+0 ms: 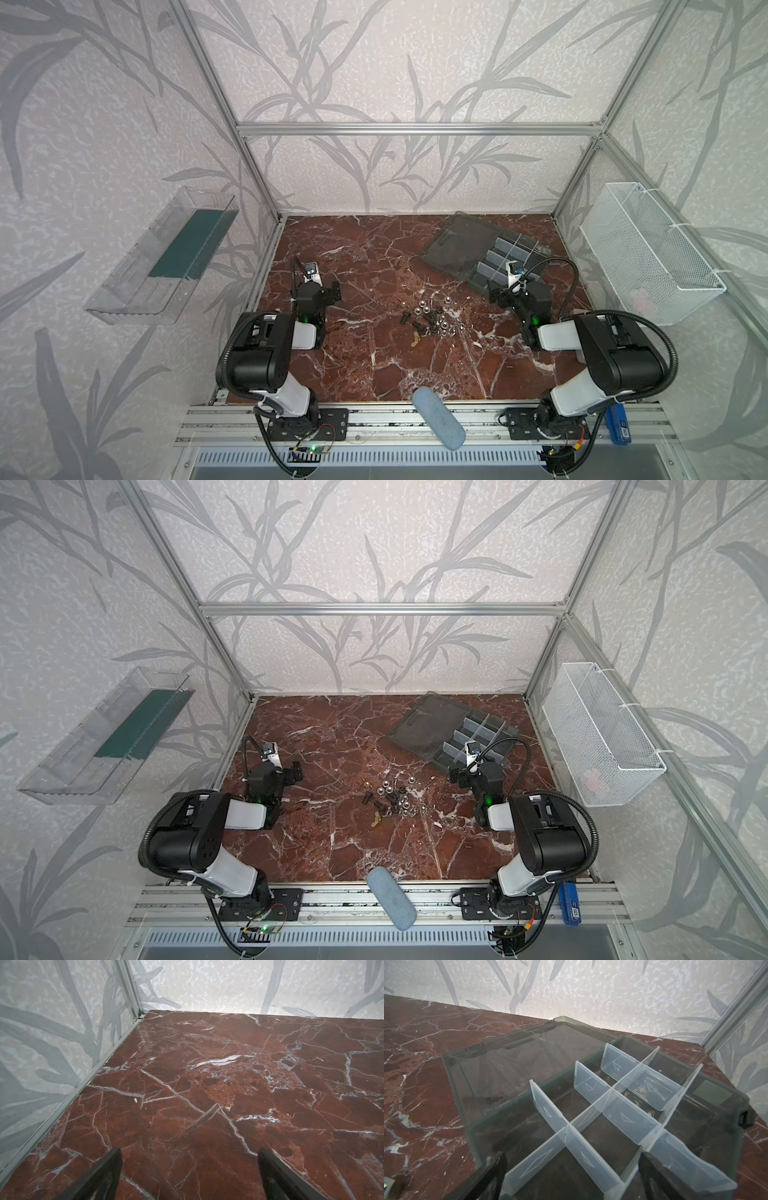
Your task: Sort the screws and nuts into containers
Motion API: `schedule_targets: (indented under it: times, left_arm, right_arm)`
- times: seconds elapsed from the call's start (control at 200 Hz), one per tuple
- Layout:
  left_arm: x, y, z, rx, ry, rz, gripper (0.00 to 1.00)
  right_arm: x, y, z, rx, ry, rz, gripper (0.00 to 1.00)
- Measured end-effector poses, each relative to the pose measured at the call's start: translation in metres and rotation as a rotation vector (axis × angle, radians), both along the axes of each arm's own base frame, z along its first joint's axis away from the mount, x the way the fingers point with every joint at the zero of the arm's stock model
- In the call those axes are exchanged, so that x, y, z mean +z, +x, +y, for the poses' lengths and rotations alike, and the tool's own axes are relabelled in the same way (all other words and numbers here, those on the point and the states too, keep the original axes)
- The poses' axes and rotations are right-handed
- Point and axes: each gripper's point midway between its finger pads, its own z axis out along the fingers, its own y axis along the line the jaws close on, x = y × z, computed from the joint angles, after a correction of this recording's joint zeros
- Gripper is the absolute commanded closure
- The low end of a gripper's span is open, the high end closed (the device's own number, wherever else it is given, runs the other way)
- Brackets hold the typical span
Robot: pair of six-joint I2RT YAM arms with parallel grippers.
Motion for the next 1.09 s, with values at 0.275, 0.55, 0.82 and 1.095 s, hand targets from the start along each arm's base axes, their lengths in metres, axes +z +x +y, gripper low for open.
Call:
schedule_targets:
  times: [0.275, 0.55, 0.82, 1.095]
  left_arm:
    - [0.0001, -0.0004, 0.0018, 0.011, 0.002, -0.001, 0.01]
    - [0.0002, -0.0004, 0.0019, 0.011, 0.002, -0.001, 0.0]
    - [0.0002, -0.0004, 0.0019, 0.011, 0.002, -0.001, 0.0]
    - [0.0002, -0.0004, 0.0019, 0.012, 0.002, -0.001, 0.01]
  right_arm:
    - [0.0, 0.0, 0.0, 0.0, 0.0, 0.0, 0.01]
    - [0.0, 0.0, -0.0001, 0.0, 0.0, 0.0, 0.01]
    - [0.0, 0.0, 0.0, 0.0, 0.0, 0.0, 0.01]
    - [-0.0009, -0.0004, 0.0016, 0.009, 0.002, 0.005, 0.01]
